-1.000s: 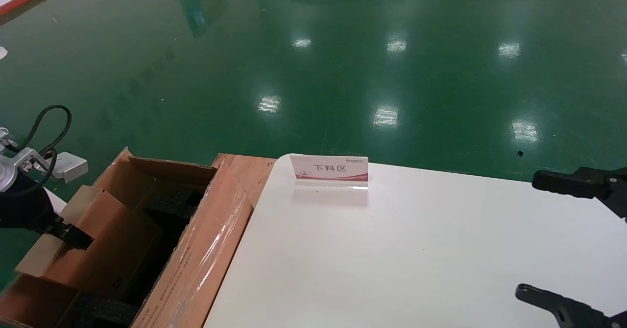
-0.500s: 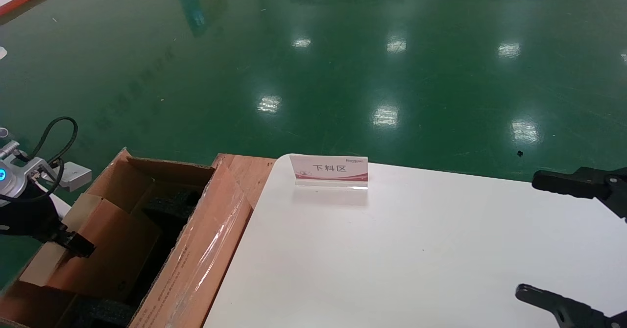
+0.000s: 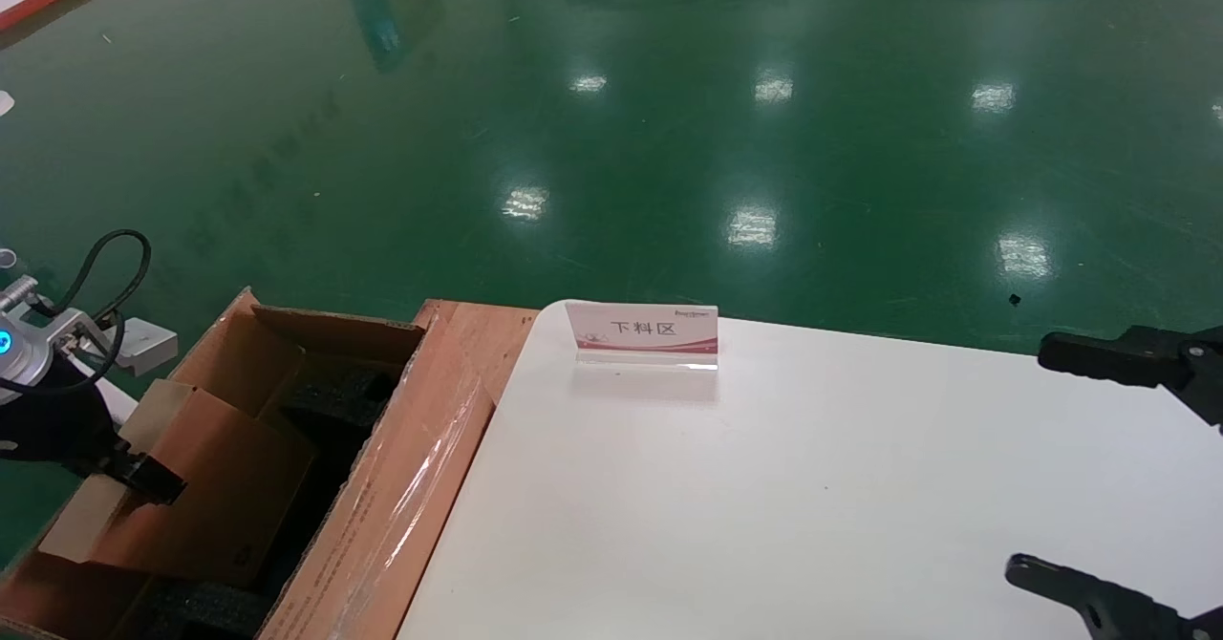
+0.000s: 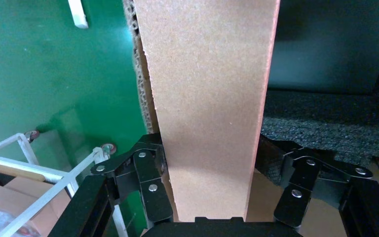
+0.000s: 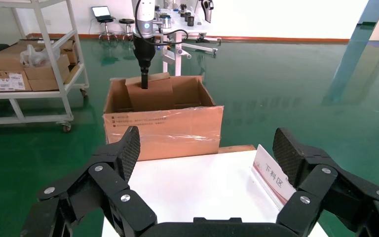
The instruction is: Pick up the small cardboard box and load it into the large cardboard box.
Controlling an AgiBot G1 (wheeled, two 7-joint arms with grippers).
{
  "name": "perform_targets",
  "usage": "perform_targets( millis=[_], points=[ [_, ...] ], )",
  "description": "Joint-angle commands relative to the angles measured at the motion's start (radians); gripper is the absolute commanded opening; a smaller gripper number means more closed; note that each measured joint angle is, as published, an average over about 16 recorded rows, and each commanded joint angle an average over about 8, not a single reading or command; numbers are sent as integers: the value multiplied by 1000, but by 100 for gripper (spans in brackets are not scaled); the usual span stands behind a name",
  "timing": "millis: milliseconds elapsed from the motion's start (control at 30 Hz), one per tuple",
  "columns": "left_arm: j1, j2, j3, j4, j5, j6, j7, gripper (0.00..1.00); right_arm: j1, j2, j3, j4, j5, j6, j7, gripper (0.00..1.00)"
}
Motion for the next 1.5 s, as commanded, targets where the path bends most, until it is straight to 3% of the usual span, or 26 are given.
perform_targets(
  millis=[33, 733, 1033, 1300, 1500],
  points=[
    [-1, -1, 1, -2, 1, 1, -1, 100, 0, 0, 0, 0, 0, 0, 0, 100],
    [-21, 10, -3, -20, 8, 7, 5, 100, 0, 0, 0, 0, 0, 0, 0, 100],
    [-143, 28, -46, -129, 15, 12, 78, 100, 1, 0, -1, -1, 0, 0, 0, 100],
    [-270, -14, -110, -299, -11, -21, 147, 100, 1, 0, -1, -1, 1, 0, -1, 100],
    [-307, -33, -136, -375, -35, -31, 157, 100, 1, 0, -1, -1, 1, 0, -1, 100]
  ],
)
